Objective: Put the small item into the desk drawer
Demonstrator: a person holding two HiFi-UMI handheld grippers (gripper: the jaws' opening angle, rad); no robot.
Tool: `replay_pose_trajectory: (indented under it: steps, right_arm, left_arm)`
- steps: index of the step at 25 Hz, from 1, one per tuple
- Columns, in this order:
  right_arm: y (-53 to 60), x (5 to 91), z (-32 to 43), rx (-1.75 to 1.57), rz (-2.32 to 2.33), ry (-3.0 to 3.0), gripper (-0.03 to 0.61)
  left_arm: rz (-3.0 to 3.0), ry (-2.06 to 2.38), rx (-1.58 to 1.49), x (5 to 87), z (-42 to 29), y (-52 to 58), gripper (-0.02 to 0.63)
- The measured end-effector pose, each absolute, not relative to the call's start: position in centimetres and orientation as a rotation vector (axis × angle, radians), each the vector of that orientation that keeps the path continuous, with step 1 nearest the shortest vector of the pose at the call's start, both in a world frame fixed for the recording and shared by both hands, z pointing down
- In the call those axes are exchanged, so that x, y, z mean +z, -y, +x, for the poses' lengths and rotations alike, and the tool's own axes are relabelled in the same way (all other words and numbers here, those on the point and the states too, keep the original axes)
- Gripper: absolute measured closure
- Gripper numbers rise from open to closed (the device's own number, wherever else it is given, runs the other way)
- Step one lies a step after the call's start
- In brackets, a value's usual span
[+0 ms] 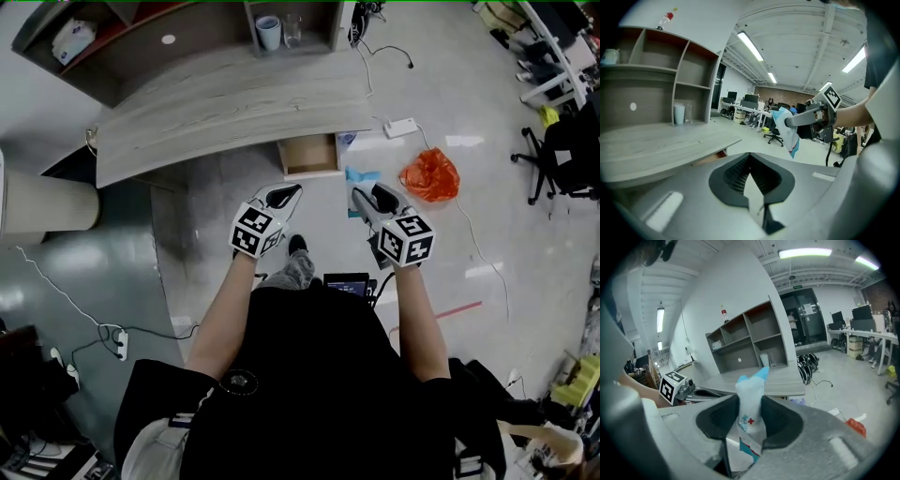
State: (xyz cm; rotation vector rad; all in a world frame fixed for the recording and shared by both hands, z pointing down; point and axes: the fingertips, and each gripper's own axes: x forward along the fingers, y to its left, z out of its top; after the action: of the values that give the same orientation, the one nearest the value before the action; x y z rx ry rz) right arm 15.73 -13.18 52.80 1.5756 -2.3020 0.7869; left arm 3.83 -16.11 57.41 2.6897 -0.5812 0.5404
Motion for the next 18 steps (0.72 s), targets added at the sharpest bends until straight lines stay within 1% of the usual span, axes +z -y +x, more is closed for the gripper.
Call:
replay_pose_trajectory:
  steps: [6,18]
  right_arm:
    - [16.6,52.9,15.2,0.789,1.558,2.294,0.422]
    - [19.3,53.1,14.0,0.803,1.493,2.295,0.422]
  left_arm:
    - [2.684,0.575,0.530,57.5,3.8,19.7,0.614]
    - [2.633,0.618,0.509,58.1,2.9,21.8,0.614]
